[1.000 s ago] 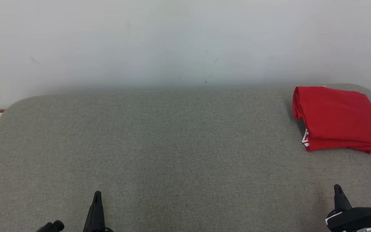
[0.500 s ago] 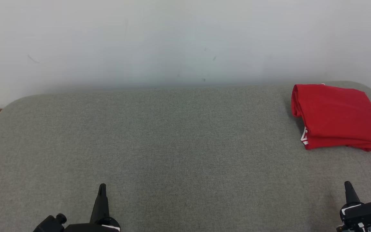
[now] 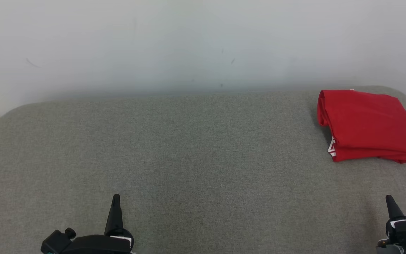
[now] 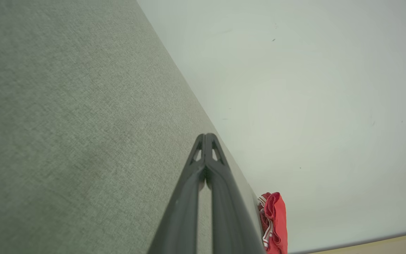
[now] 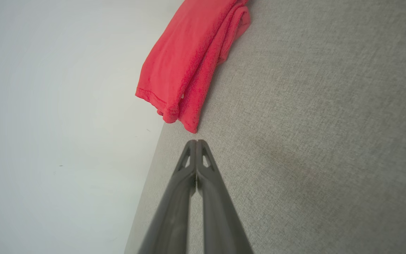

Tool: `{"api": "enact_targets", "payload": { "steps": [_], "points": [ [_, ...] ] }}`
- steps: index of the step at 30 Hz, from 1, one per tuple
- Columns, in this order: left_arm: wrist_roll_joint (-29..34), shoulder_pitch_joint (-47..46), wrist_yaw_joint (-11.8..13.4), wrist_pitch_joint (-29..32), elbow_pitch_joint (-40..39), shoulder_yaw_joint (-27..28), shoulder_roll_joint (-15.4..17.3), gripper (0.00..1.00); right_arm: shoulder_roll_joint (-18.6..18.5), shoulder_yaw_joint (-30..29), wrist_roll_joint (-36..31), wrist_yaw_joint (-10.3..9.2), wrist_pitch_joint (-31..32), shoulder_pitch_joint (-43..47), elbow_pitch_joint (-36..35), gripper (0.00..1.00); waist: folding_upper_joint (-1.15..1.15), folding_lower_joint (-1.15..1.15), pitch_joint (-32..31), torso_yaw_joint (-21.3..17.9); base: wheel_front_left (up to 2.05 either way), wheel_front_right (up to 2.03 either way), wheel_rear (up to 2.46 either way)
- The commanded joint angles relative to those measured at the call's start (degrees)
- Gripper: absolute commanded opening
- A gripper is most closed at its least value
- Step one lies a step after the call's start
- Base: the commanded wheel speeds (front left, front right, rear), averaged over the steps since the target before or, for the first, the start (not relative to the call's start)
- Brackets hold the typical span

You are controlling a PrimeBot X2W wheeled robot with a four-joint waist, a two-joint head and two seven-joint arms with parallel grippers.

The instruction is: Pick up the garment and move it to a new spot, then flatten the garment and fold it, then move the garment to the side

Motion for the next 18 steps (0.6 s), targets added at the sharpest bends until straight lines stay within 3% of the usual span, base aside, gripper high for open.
{"api": "enact_targets", "payload": {
  "steps": [1,18],
  "points": [
    [-1.71,-1.70,-0.31,-0.25,0.11,-0.42,0.27,0.00,-0.67,-0.78,1.46,0.01,0.58,-1.52,-0.06,0.00,0.00,0.00,0.05,-0.04,0.00,0.00,0.00],
    [-13.50,-5.53,-1.57,-0.31,3.61,-3.56,0.30,0.00,-1.44,-5.32,11.56,0.01,5.10,-4.06,2.49,0.00,0.00,0.00,0.69,-0.52,0.00,0.00,0.00]
  ]
}}
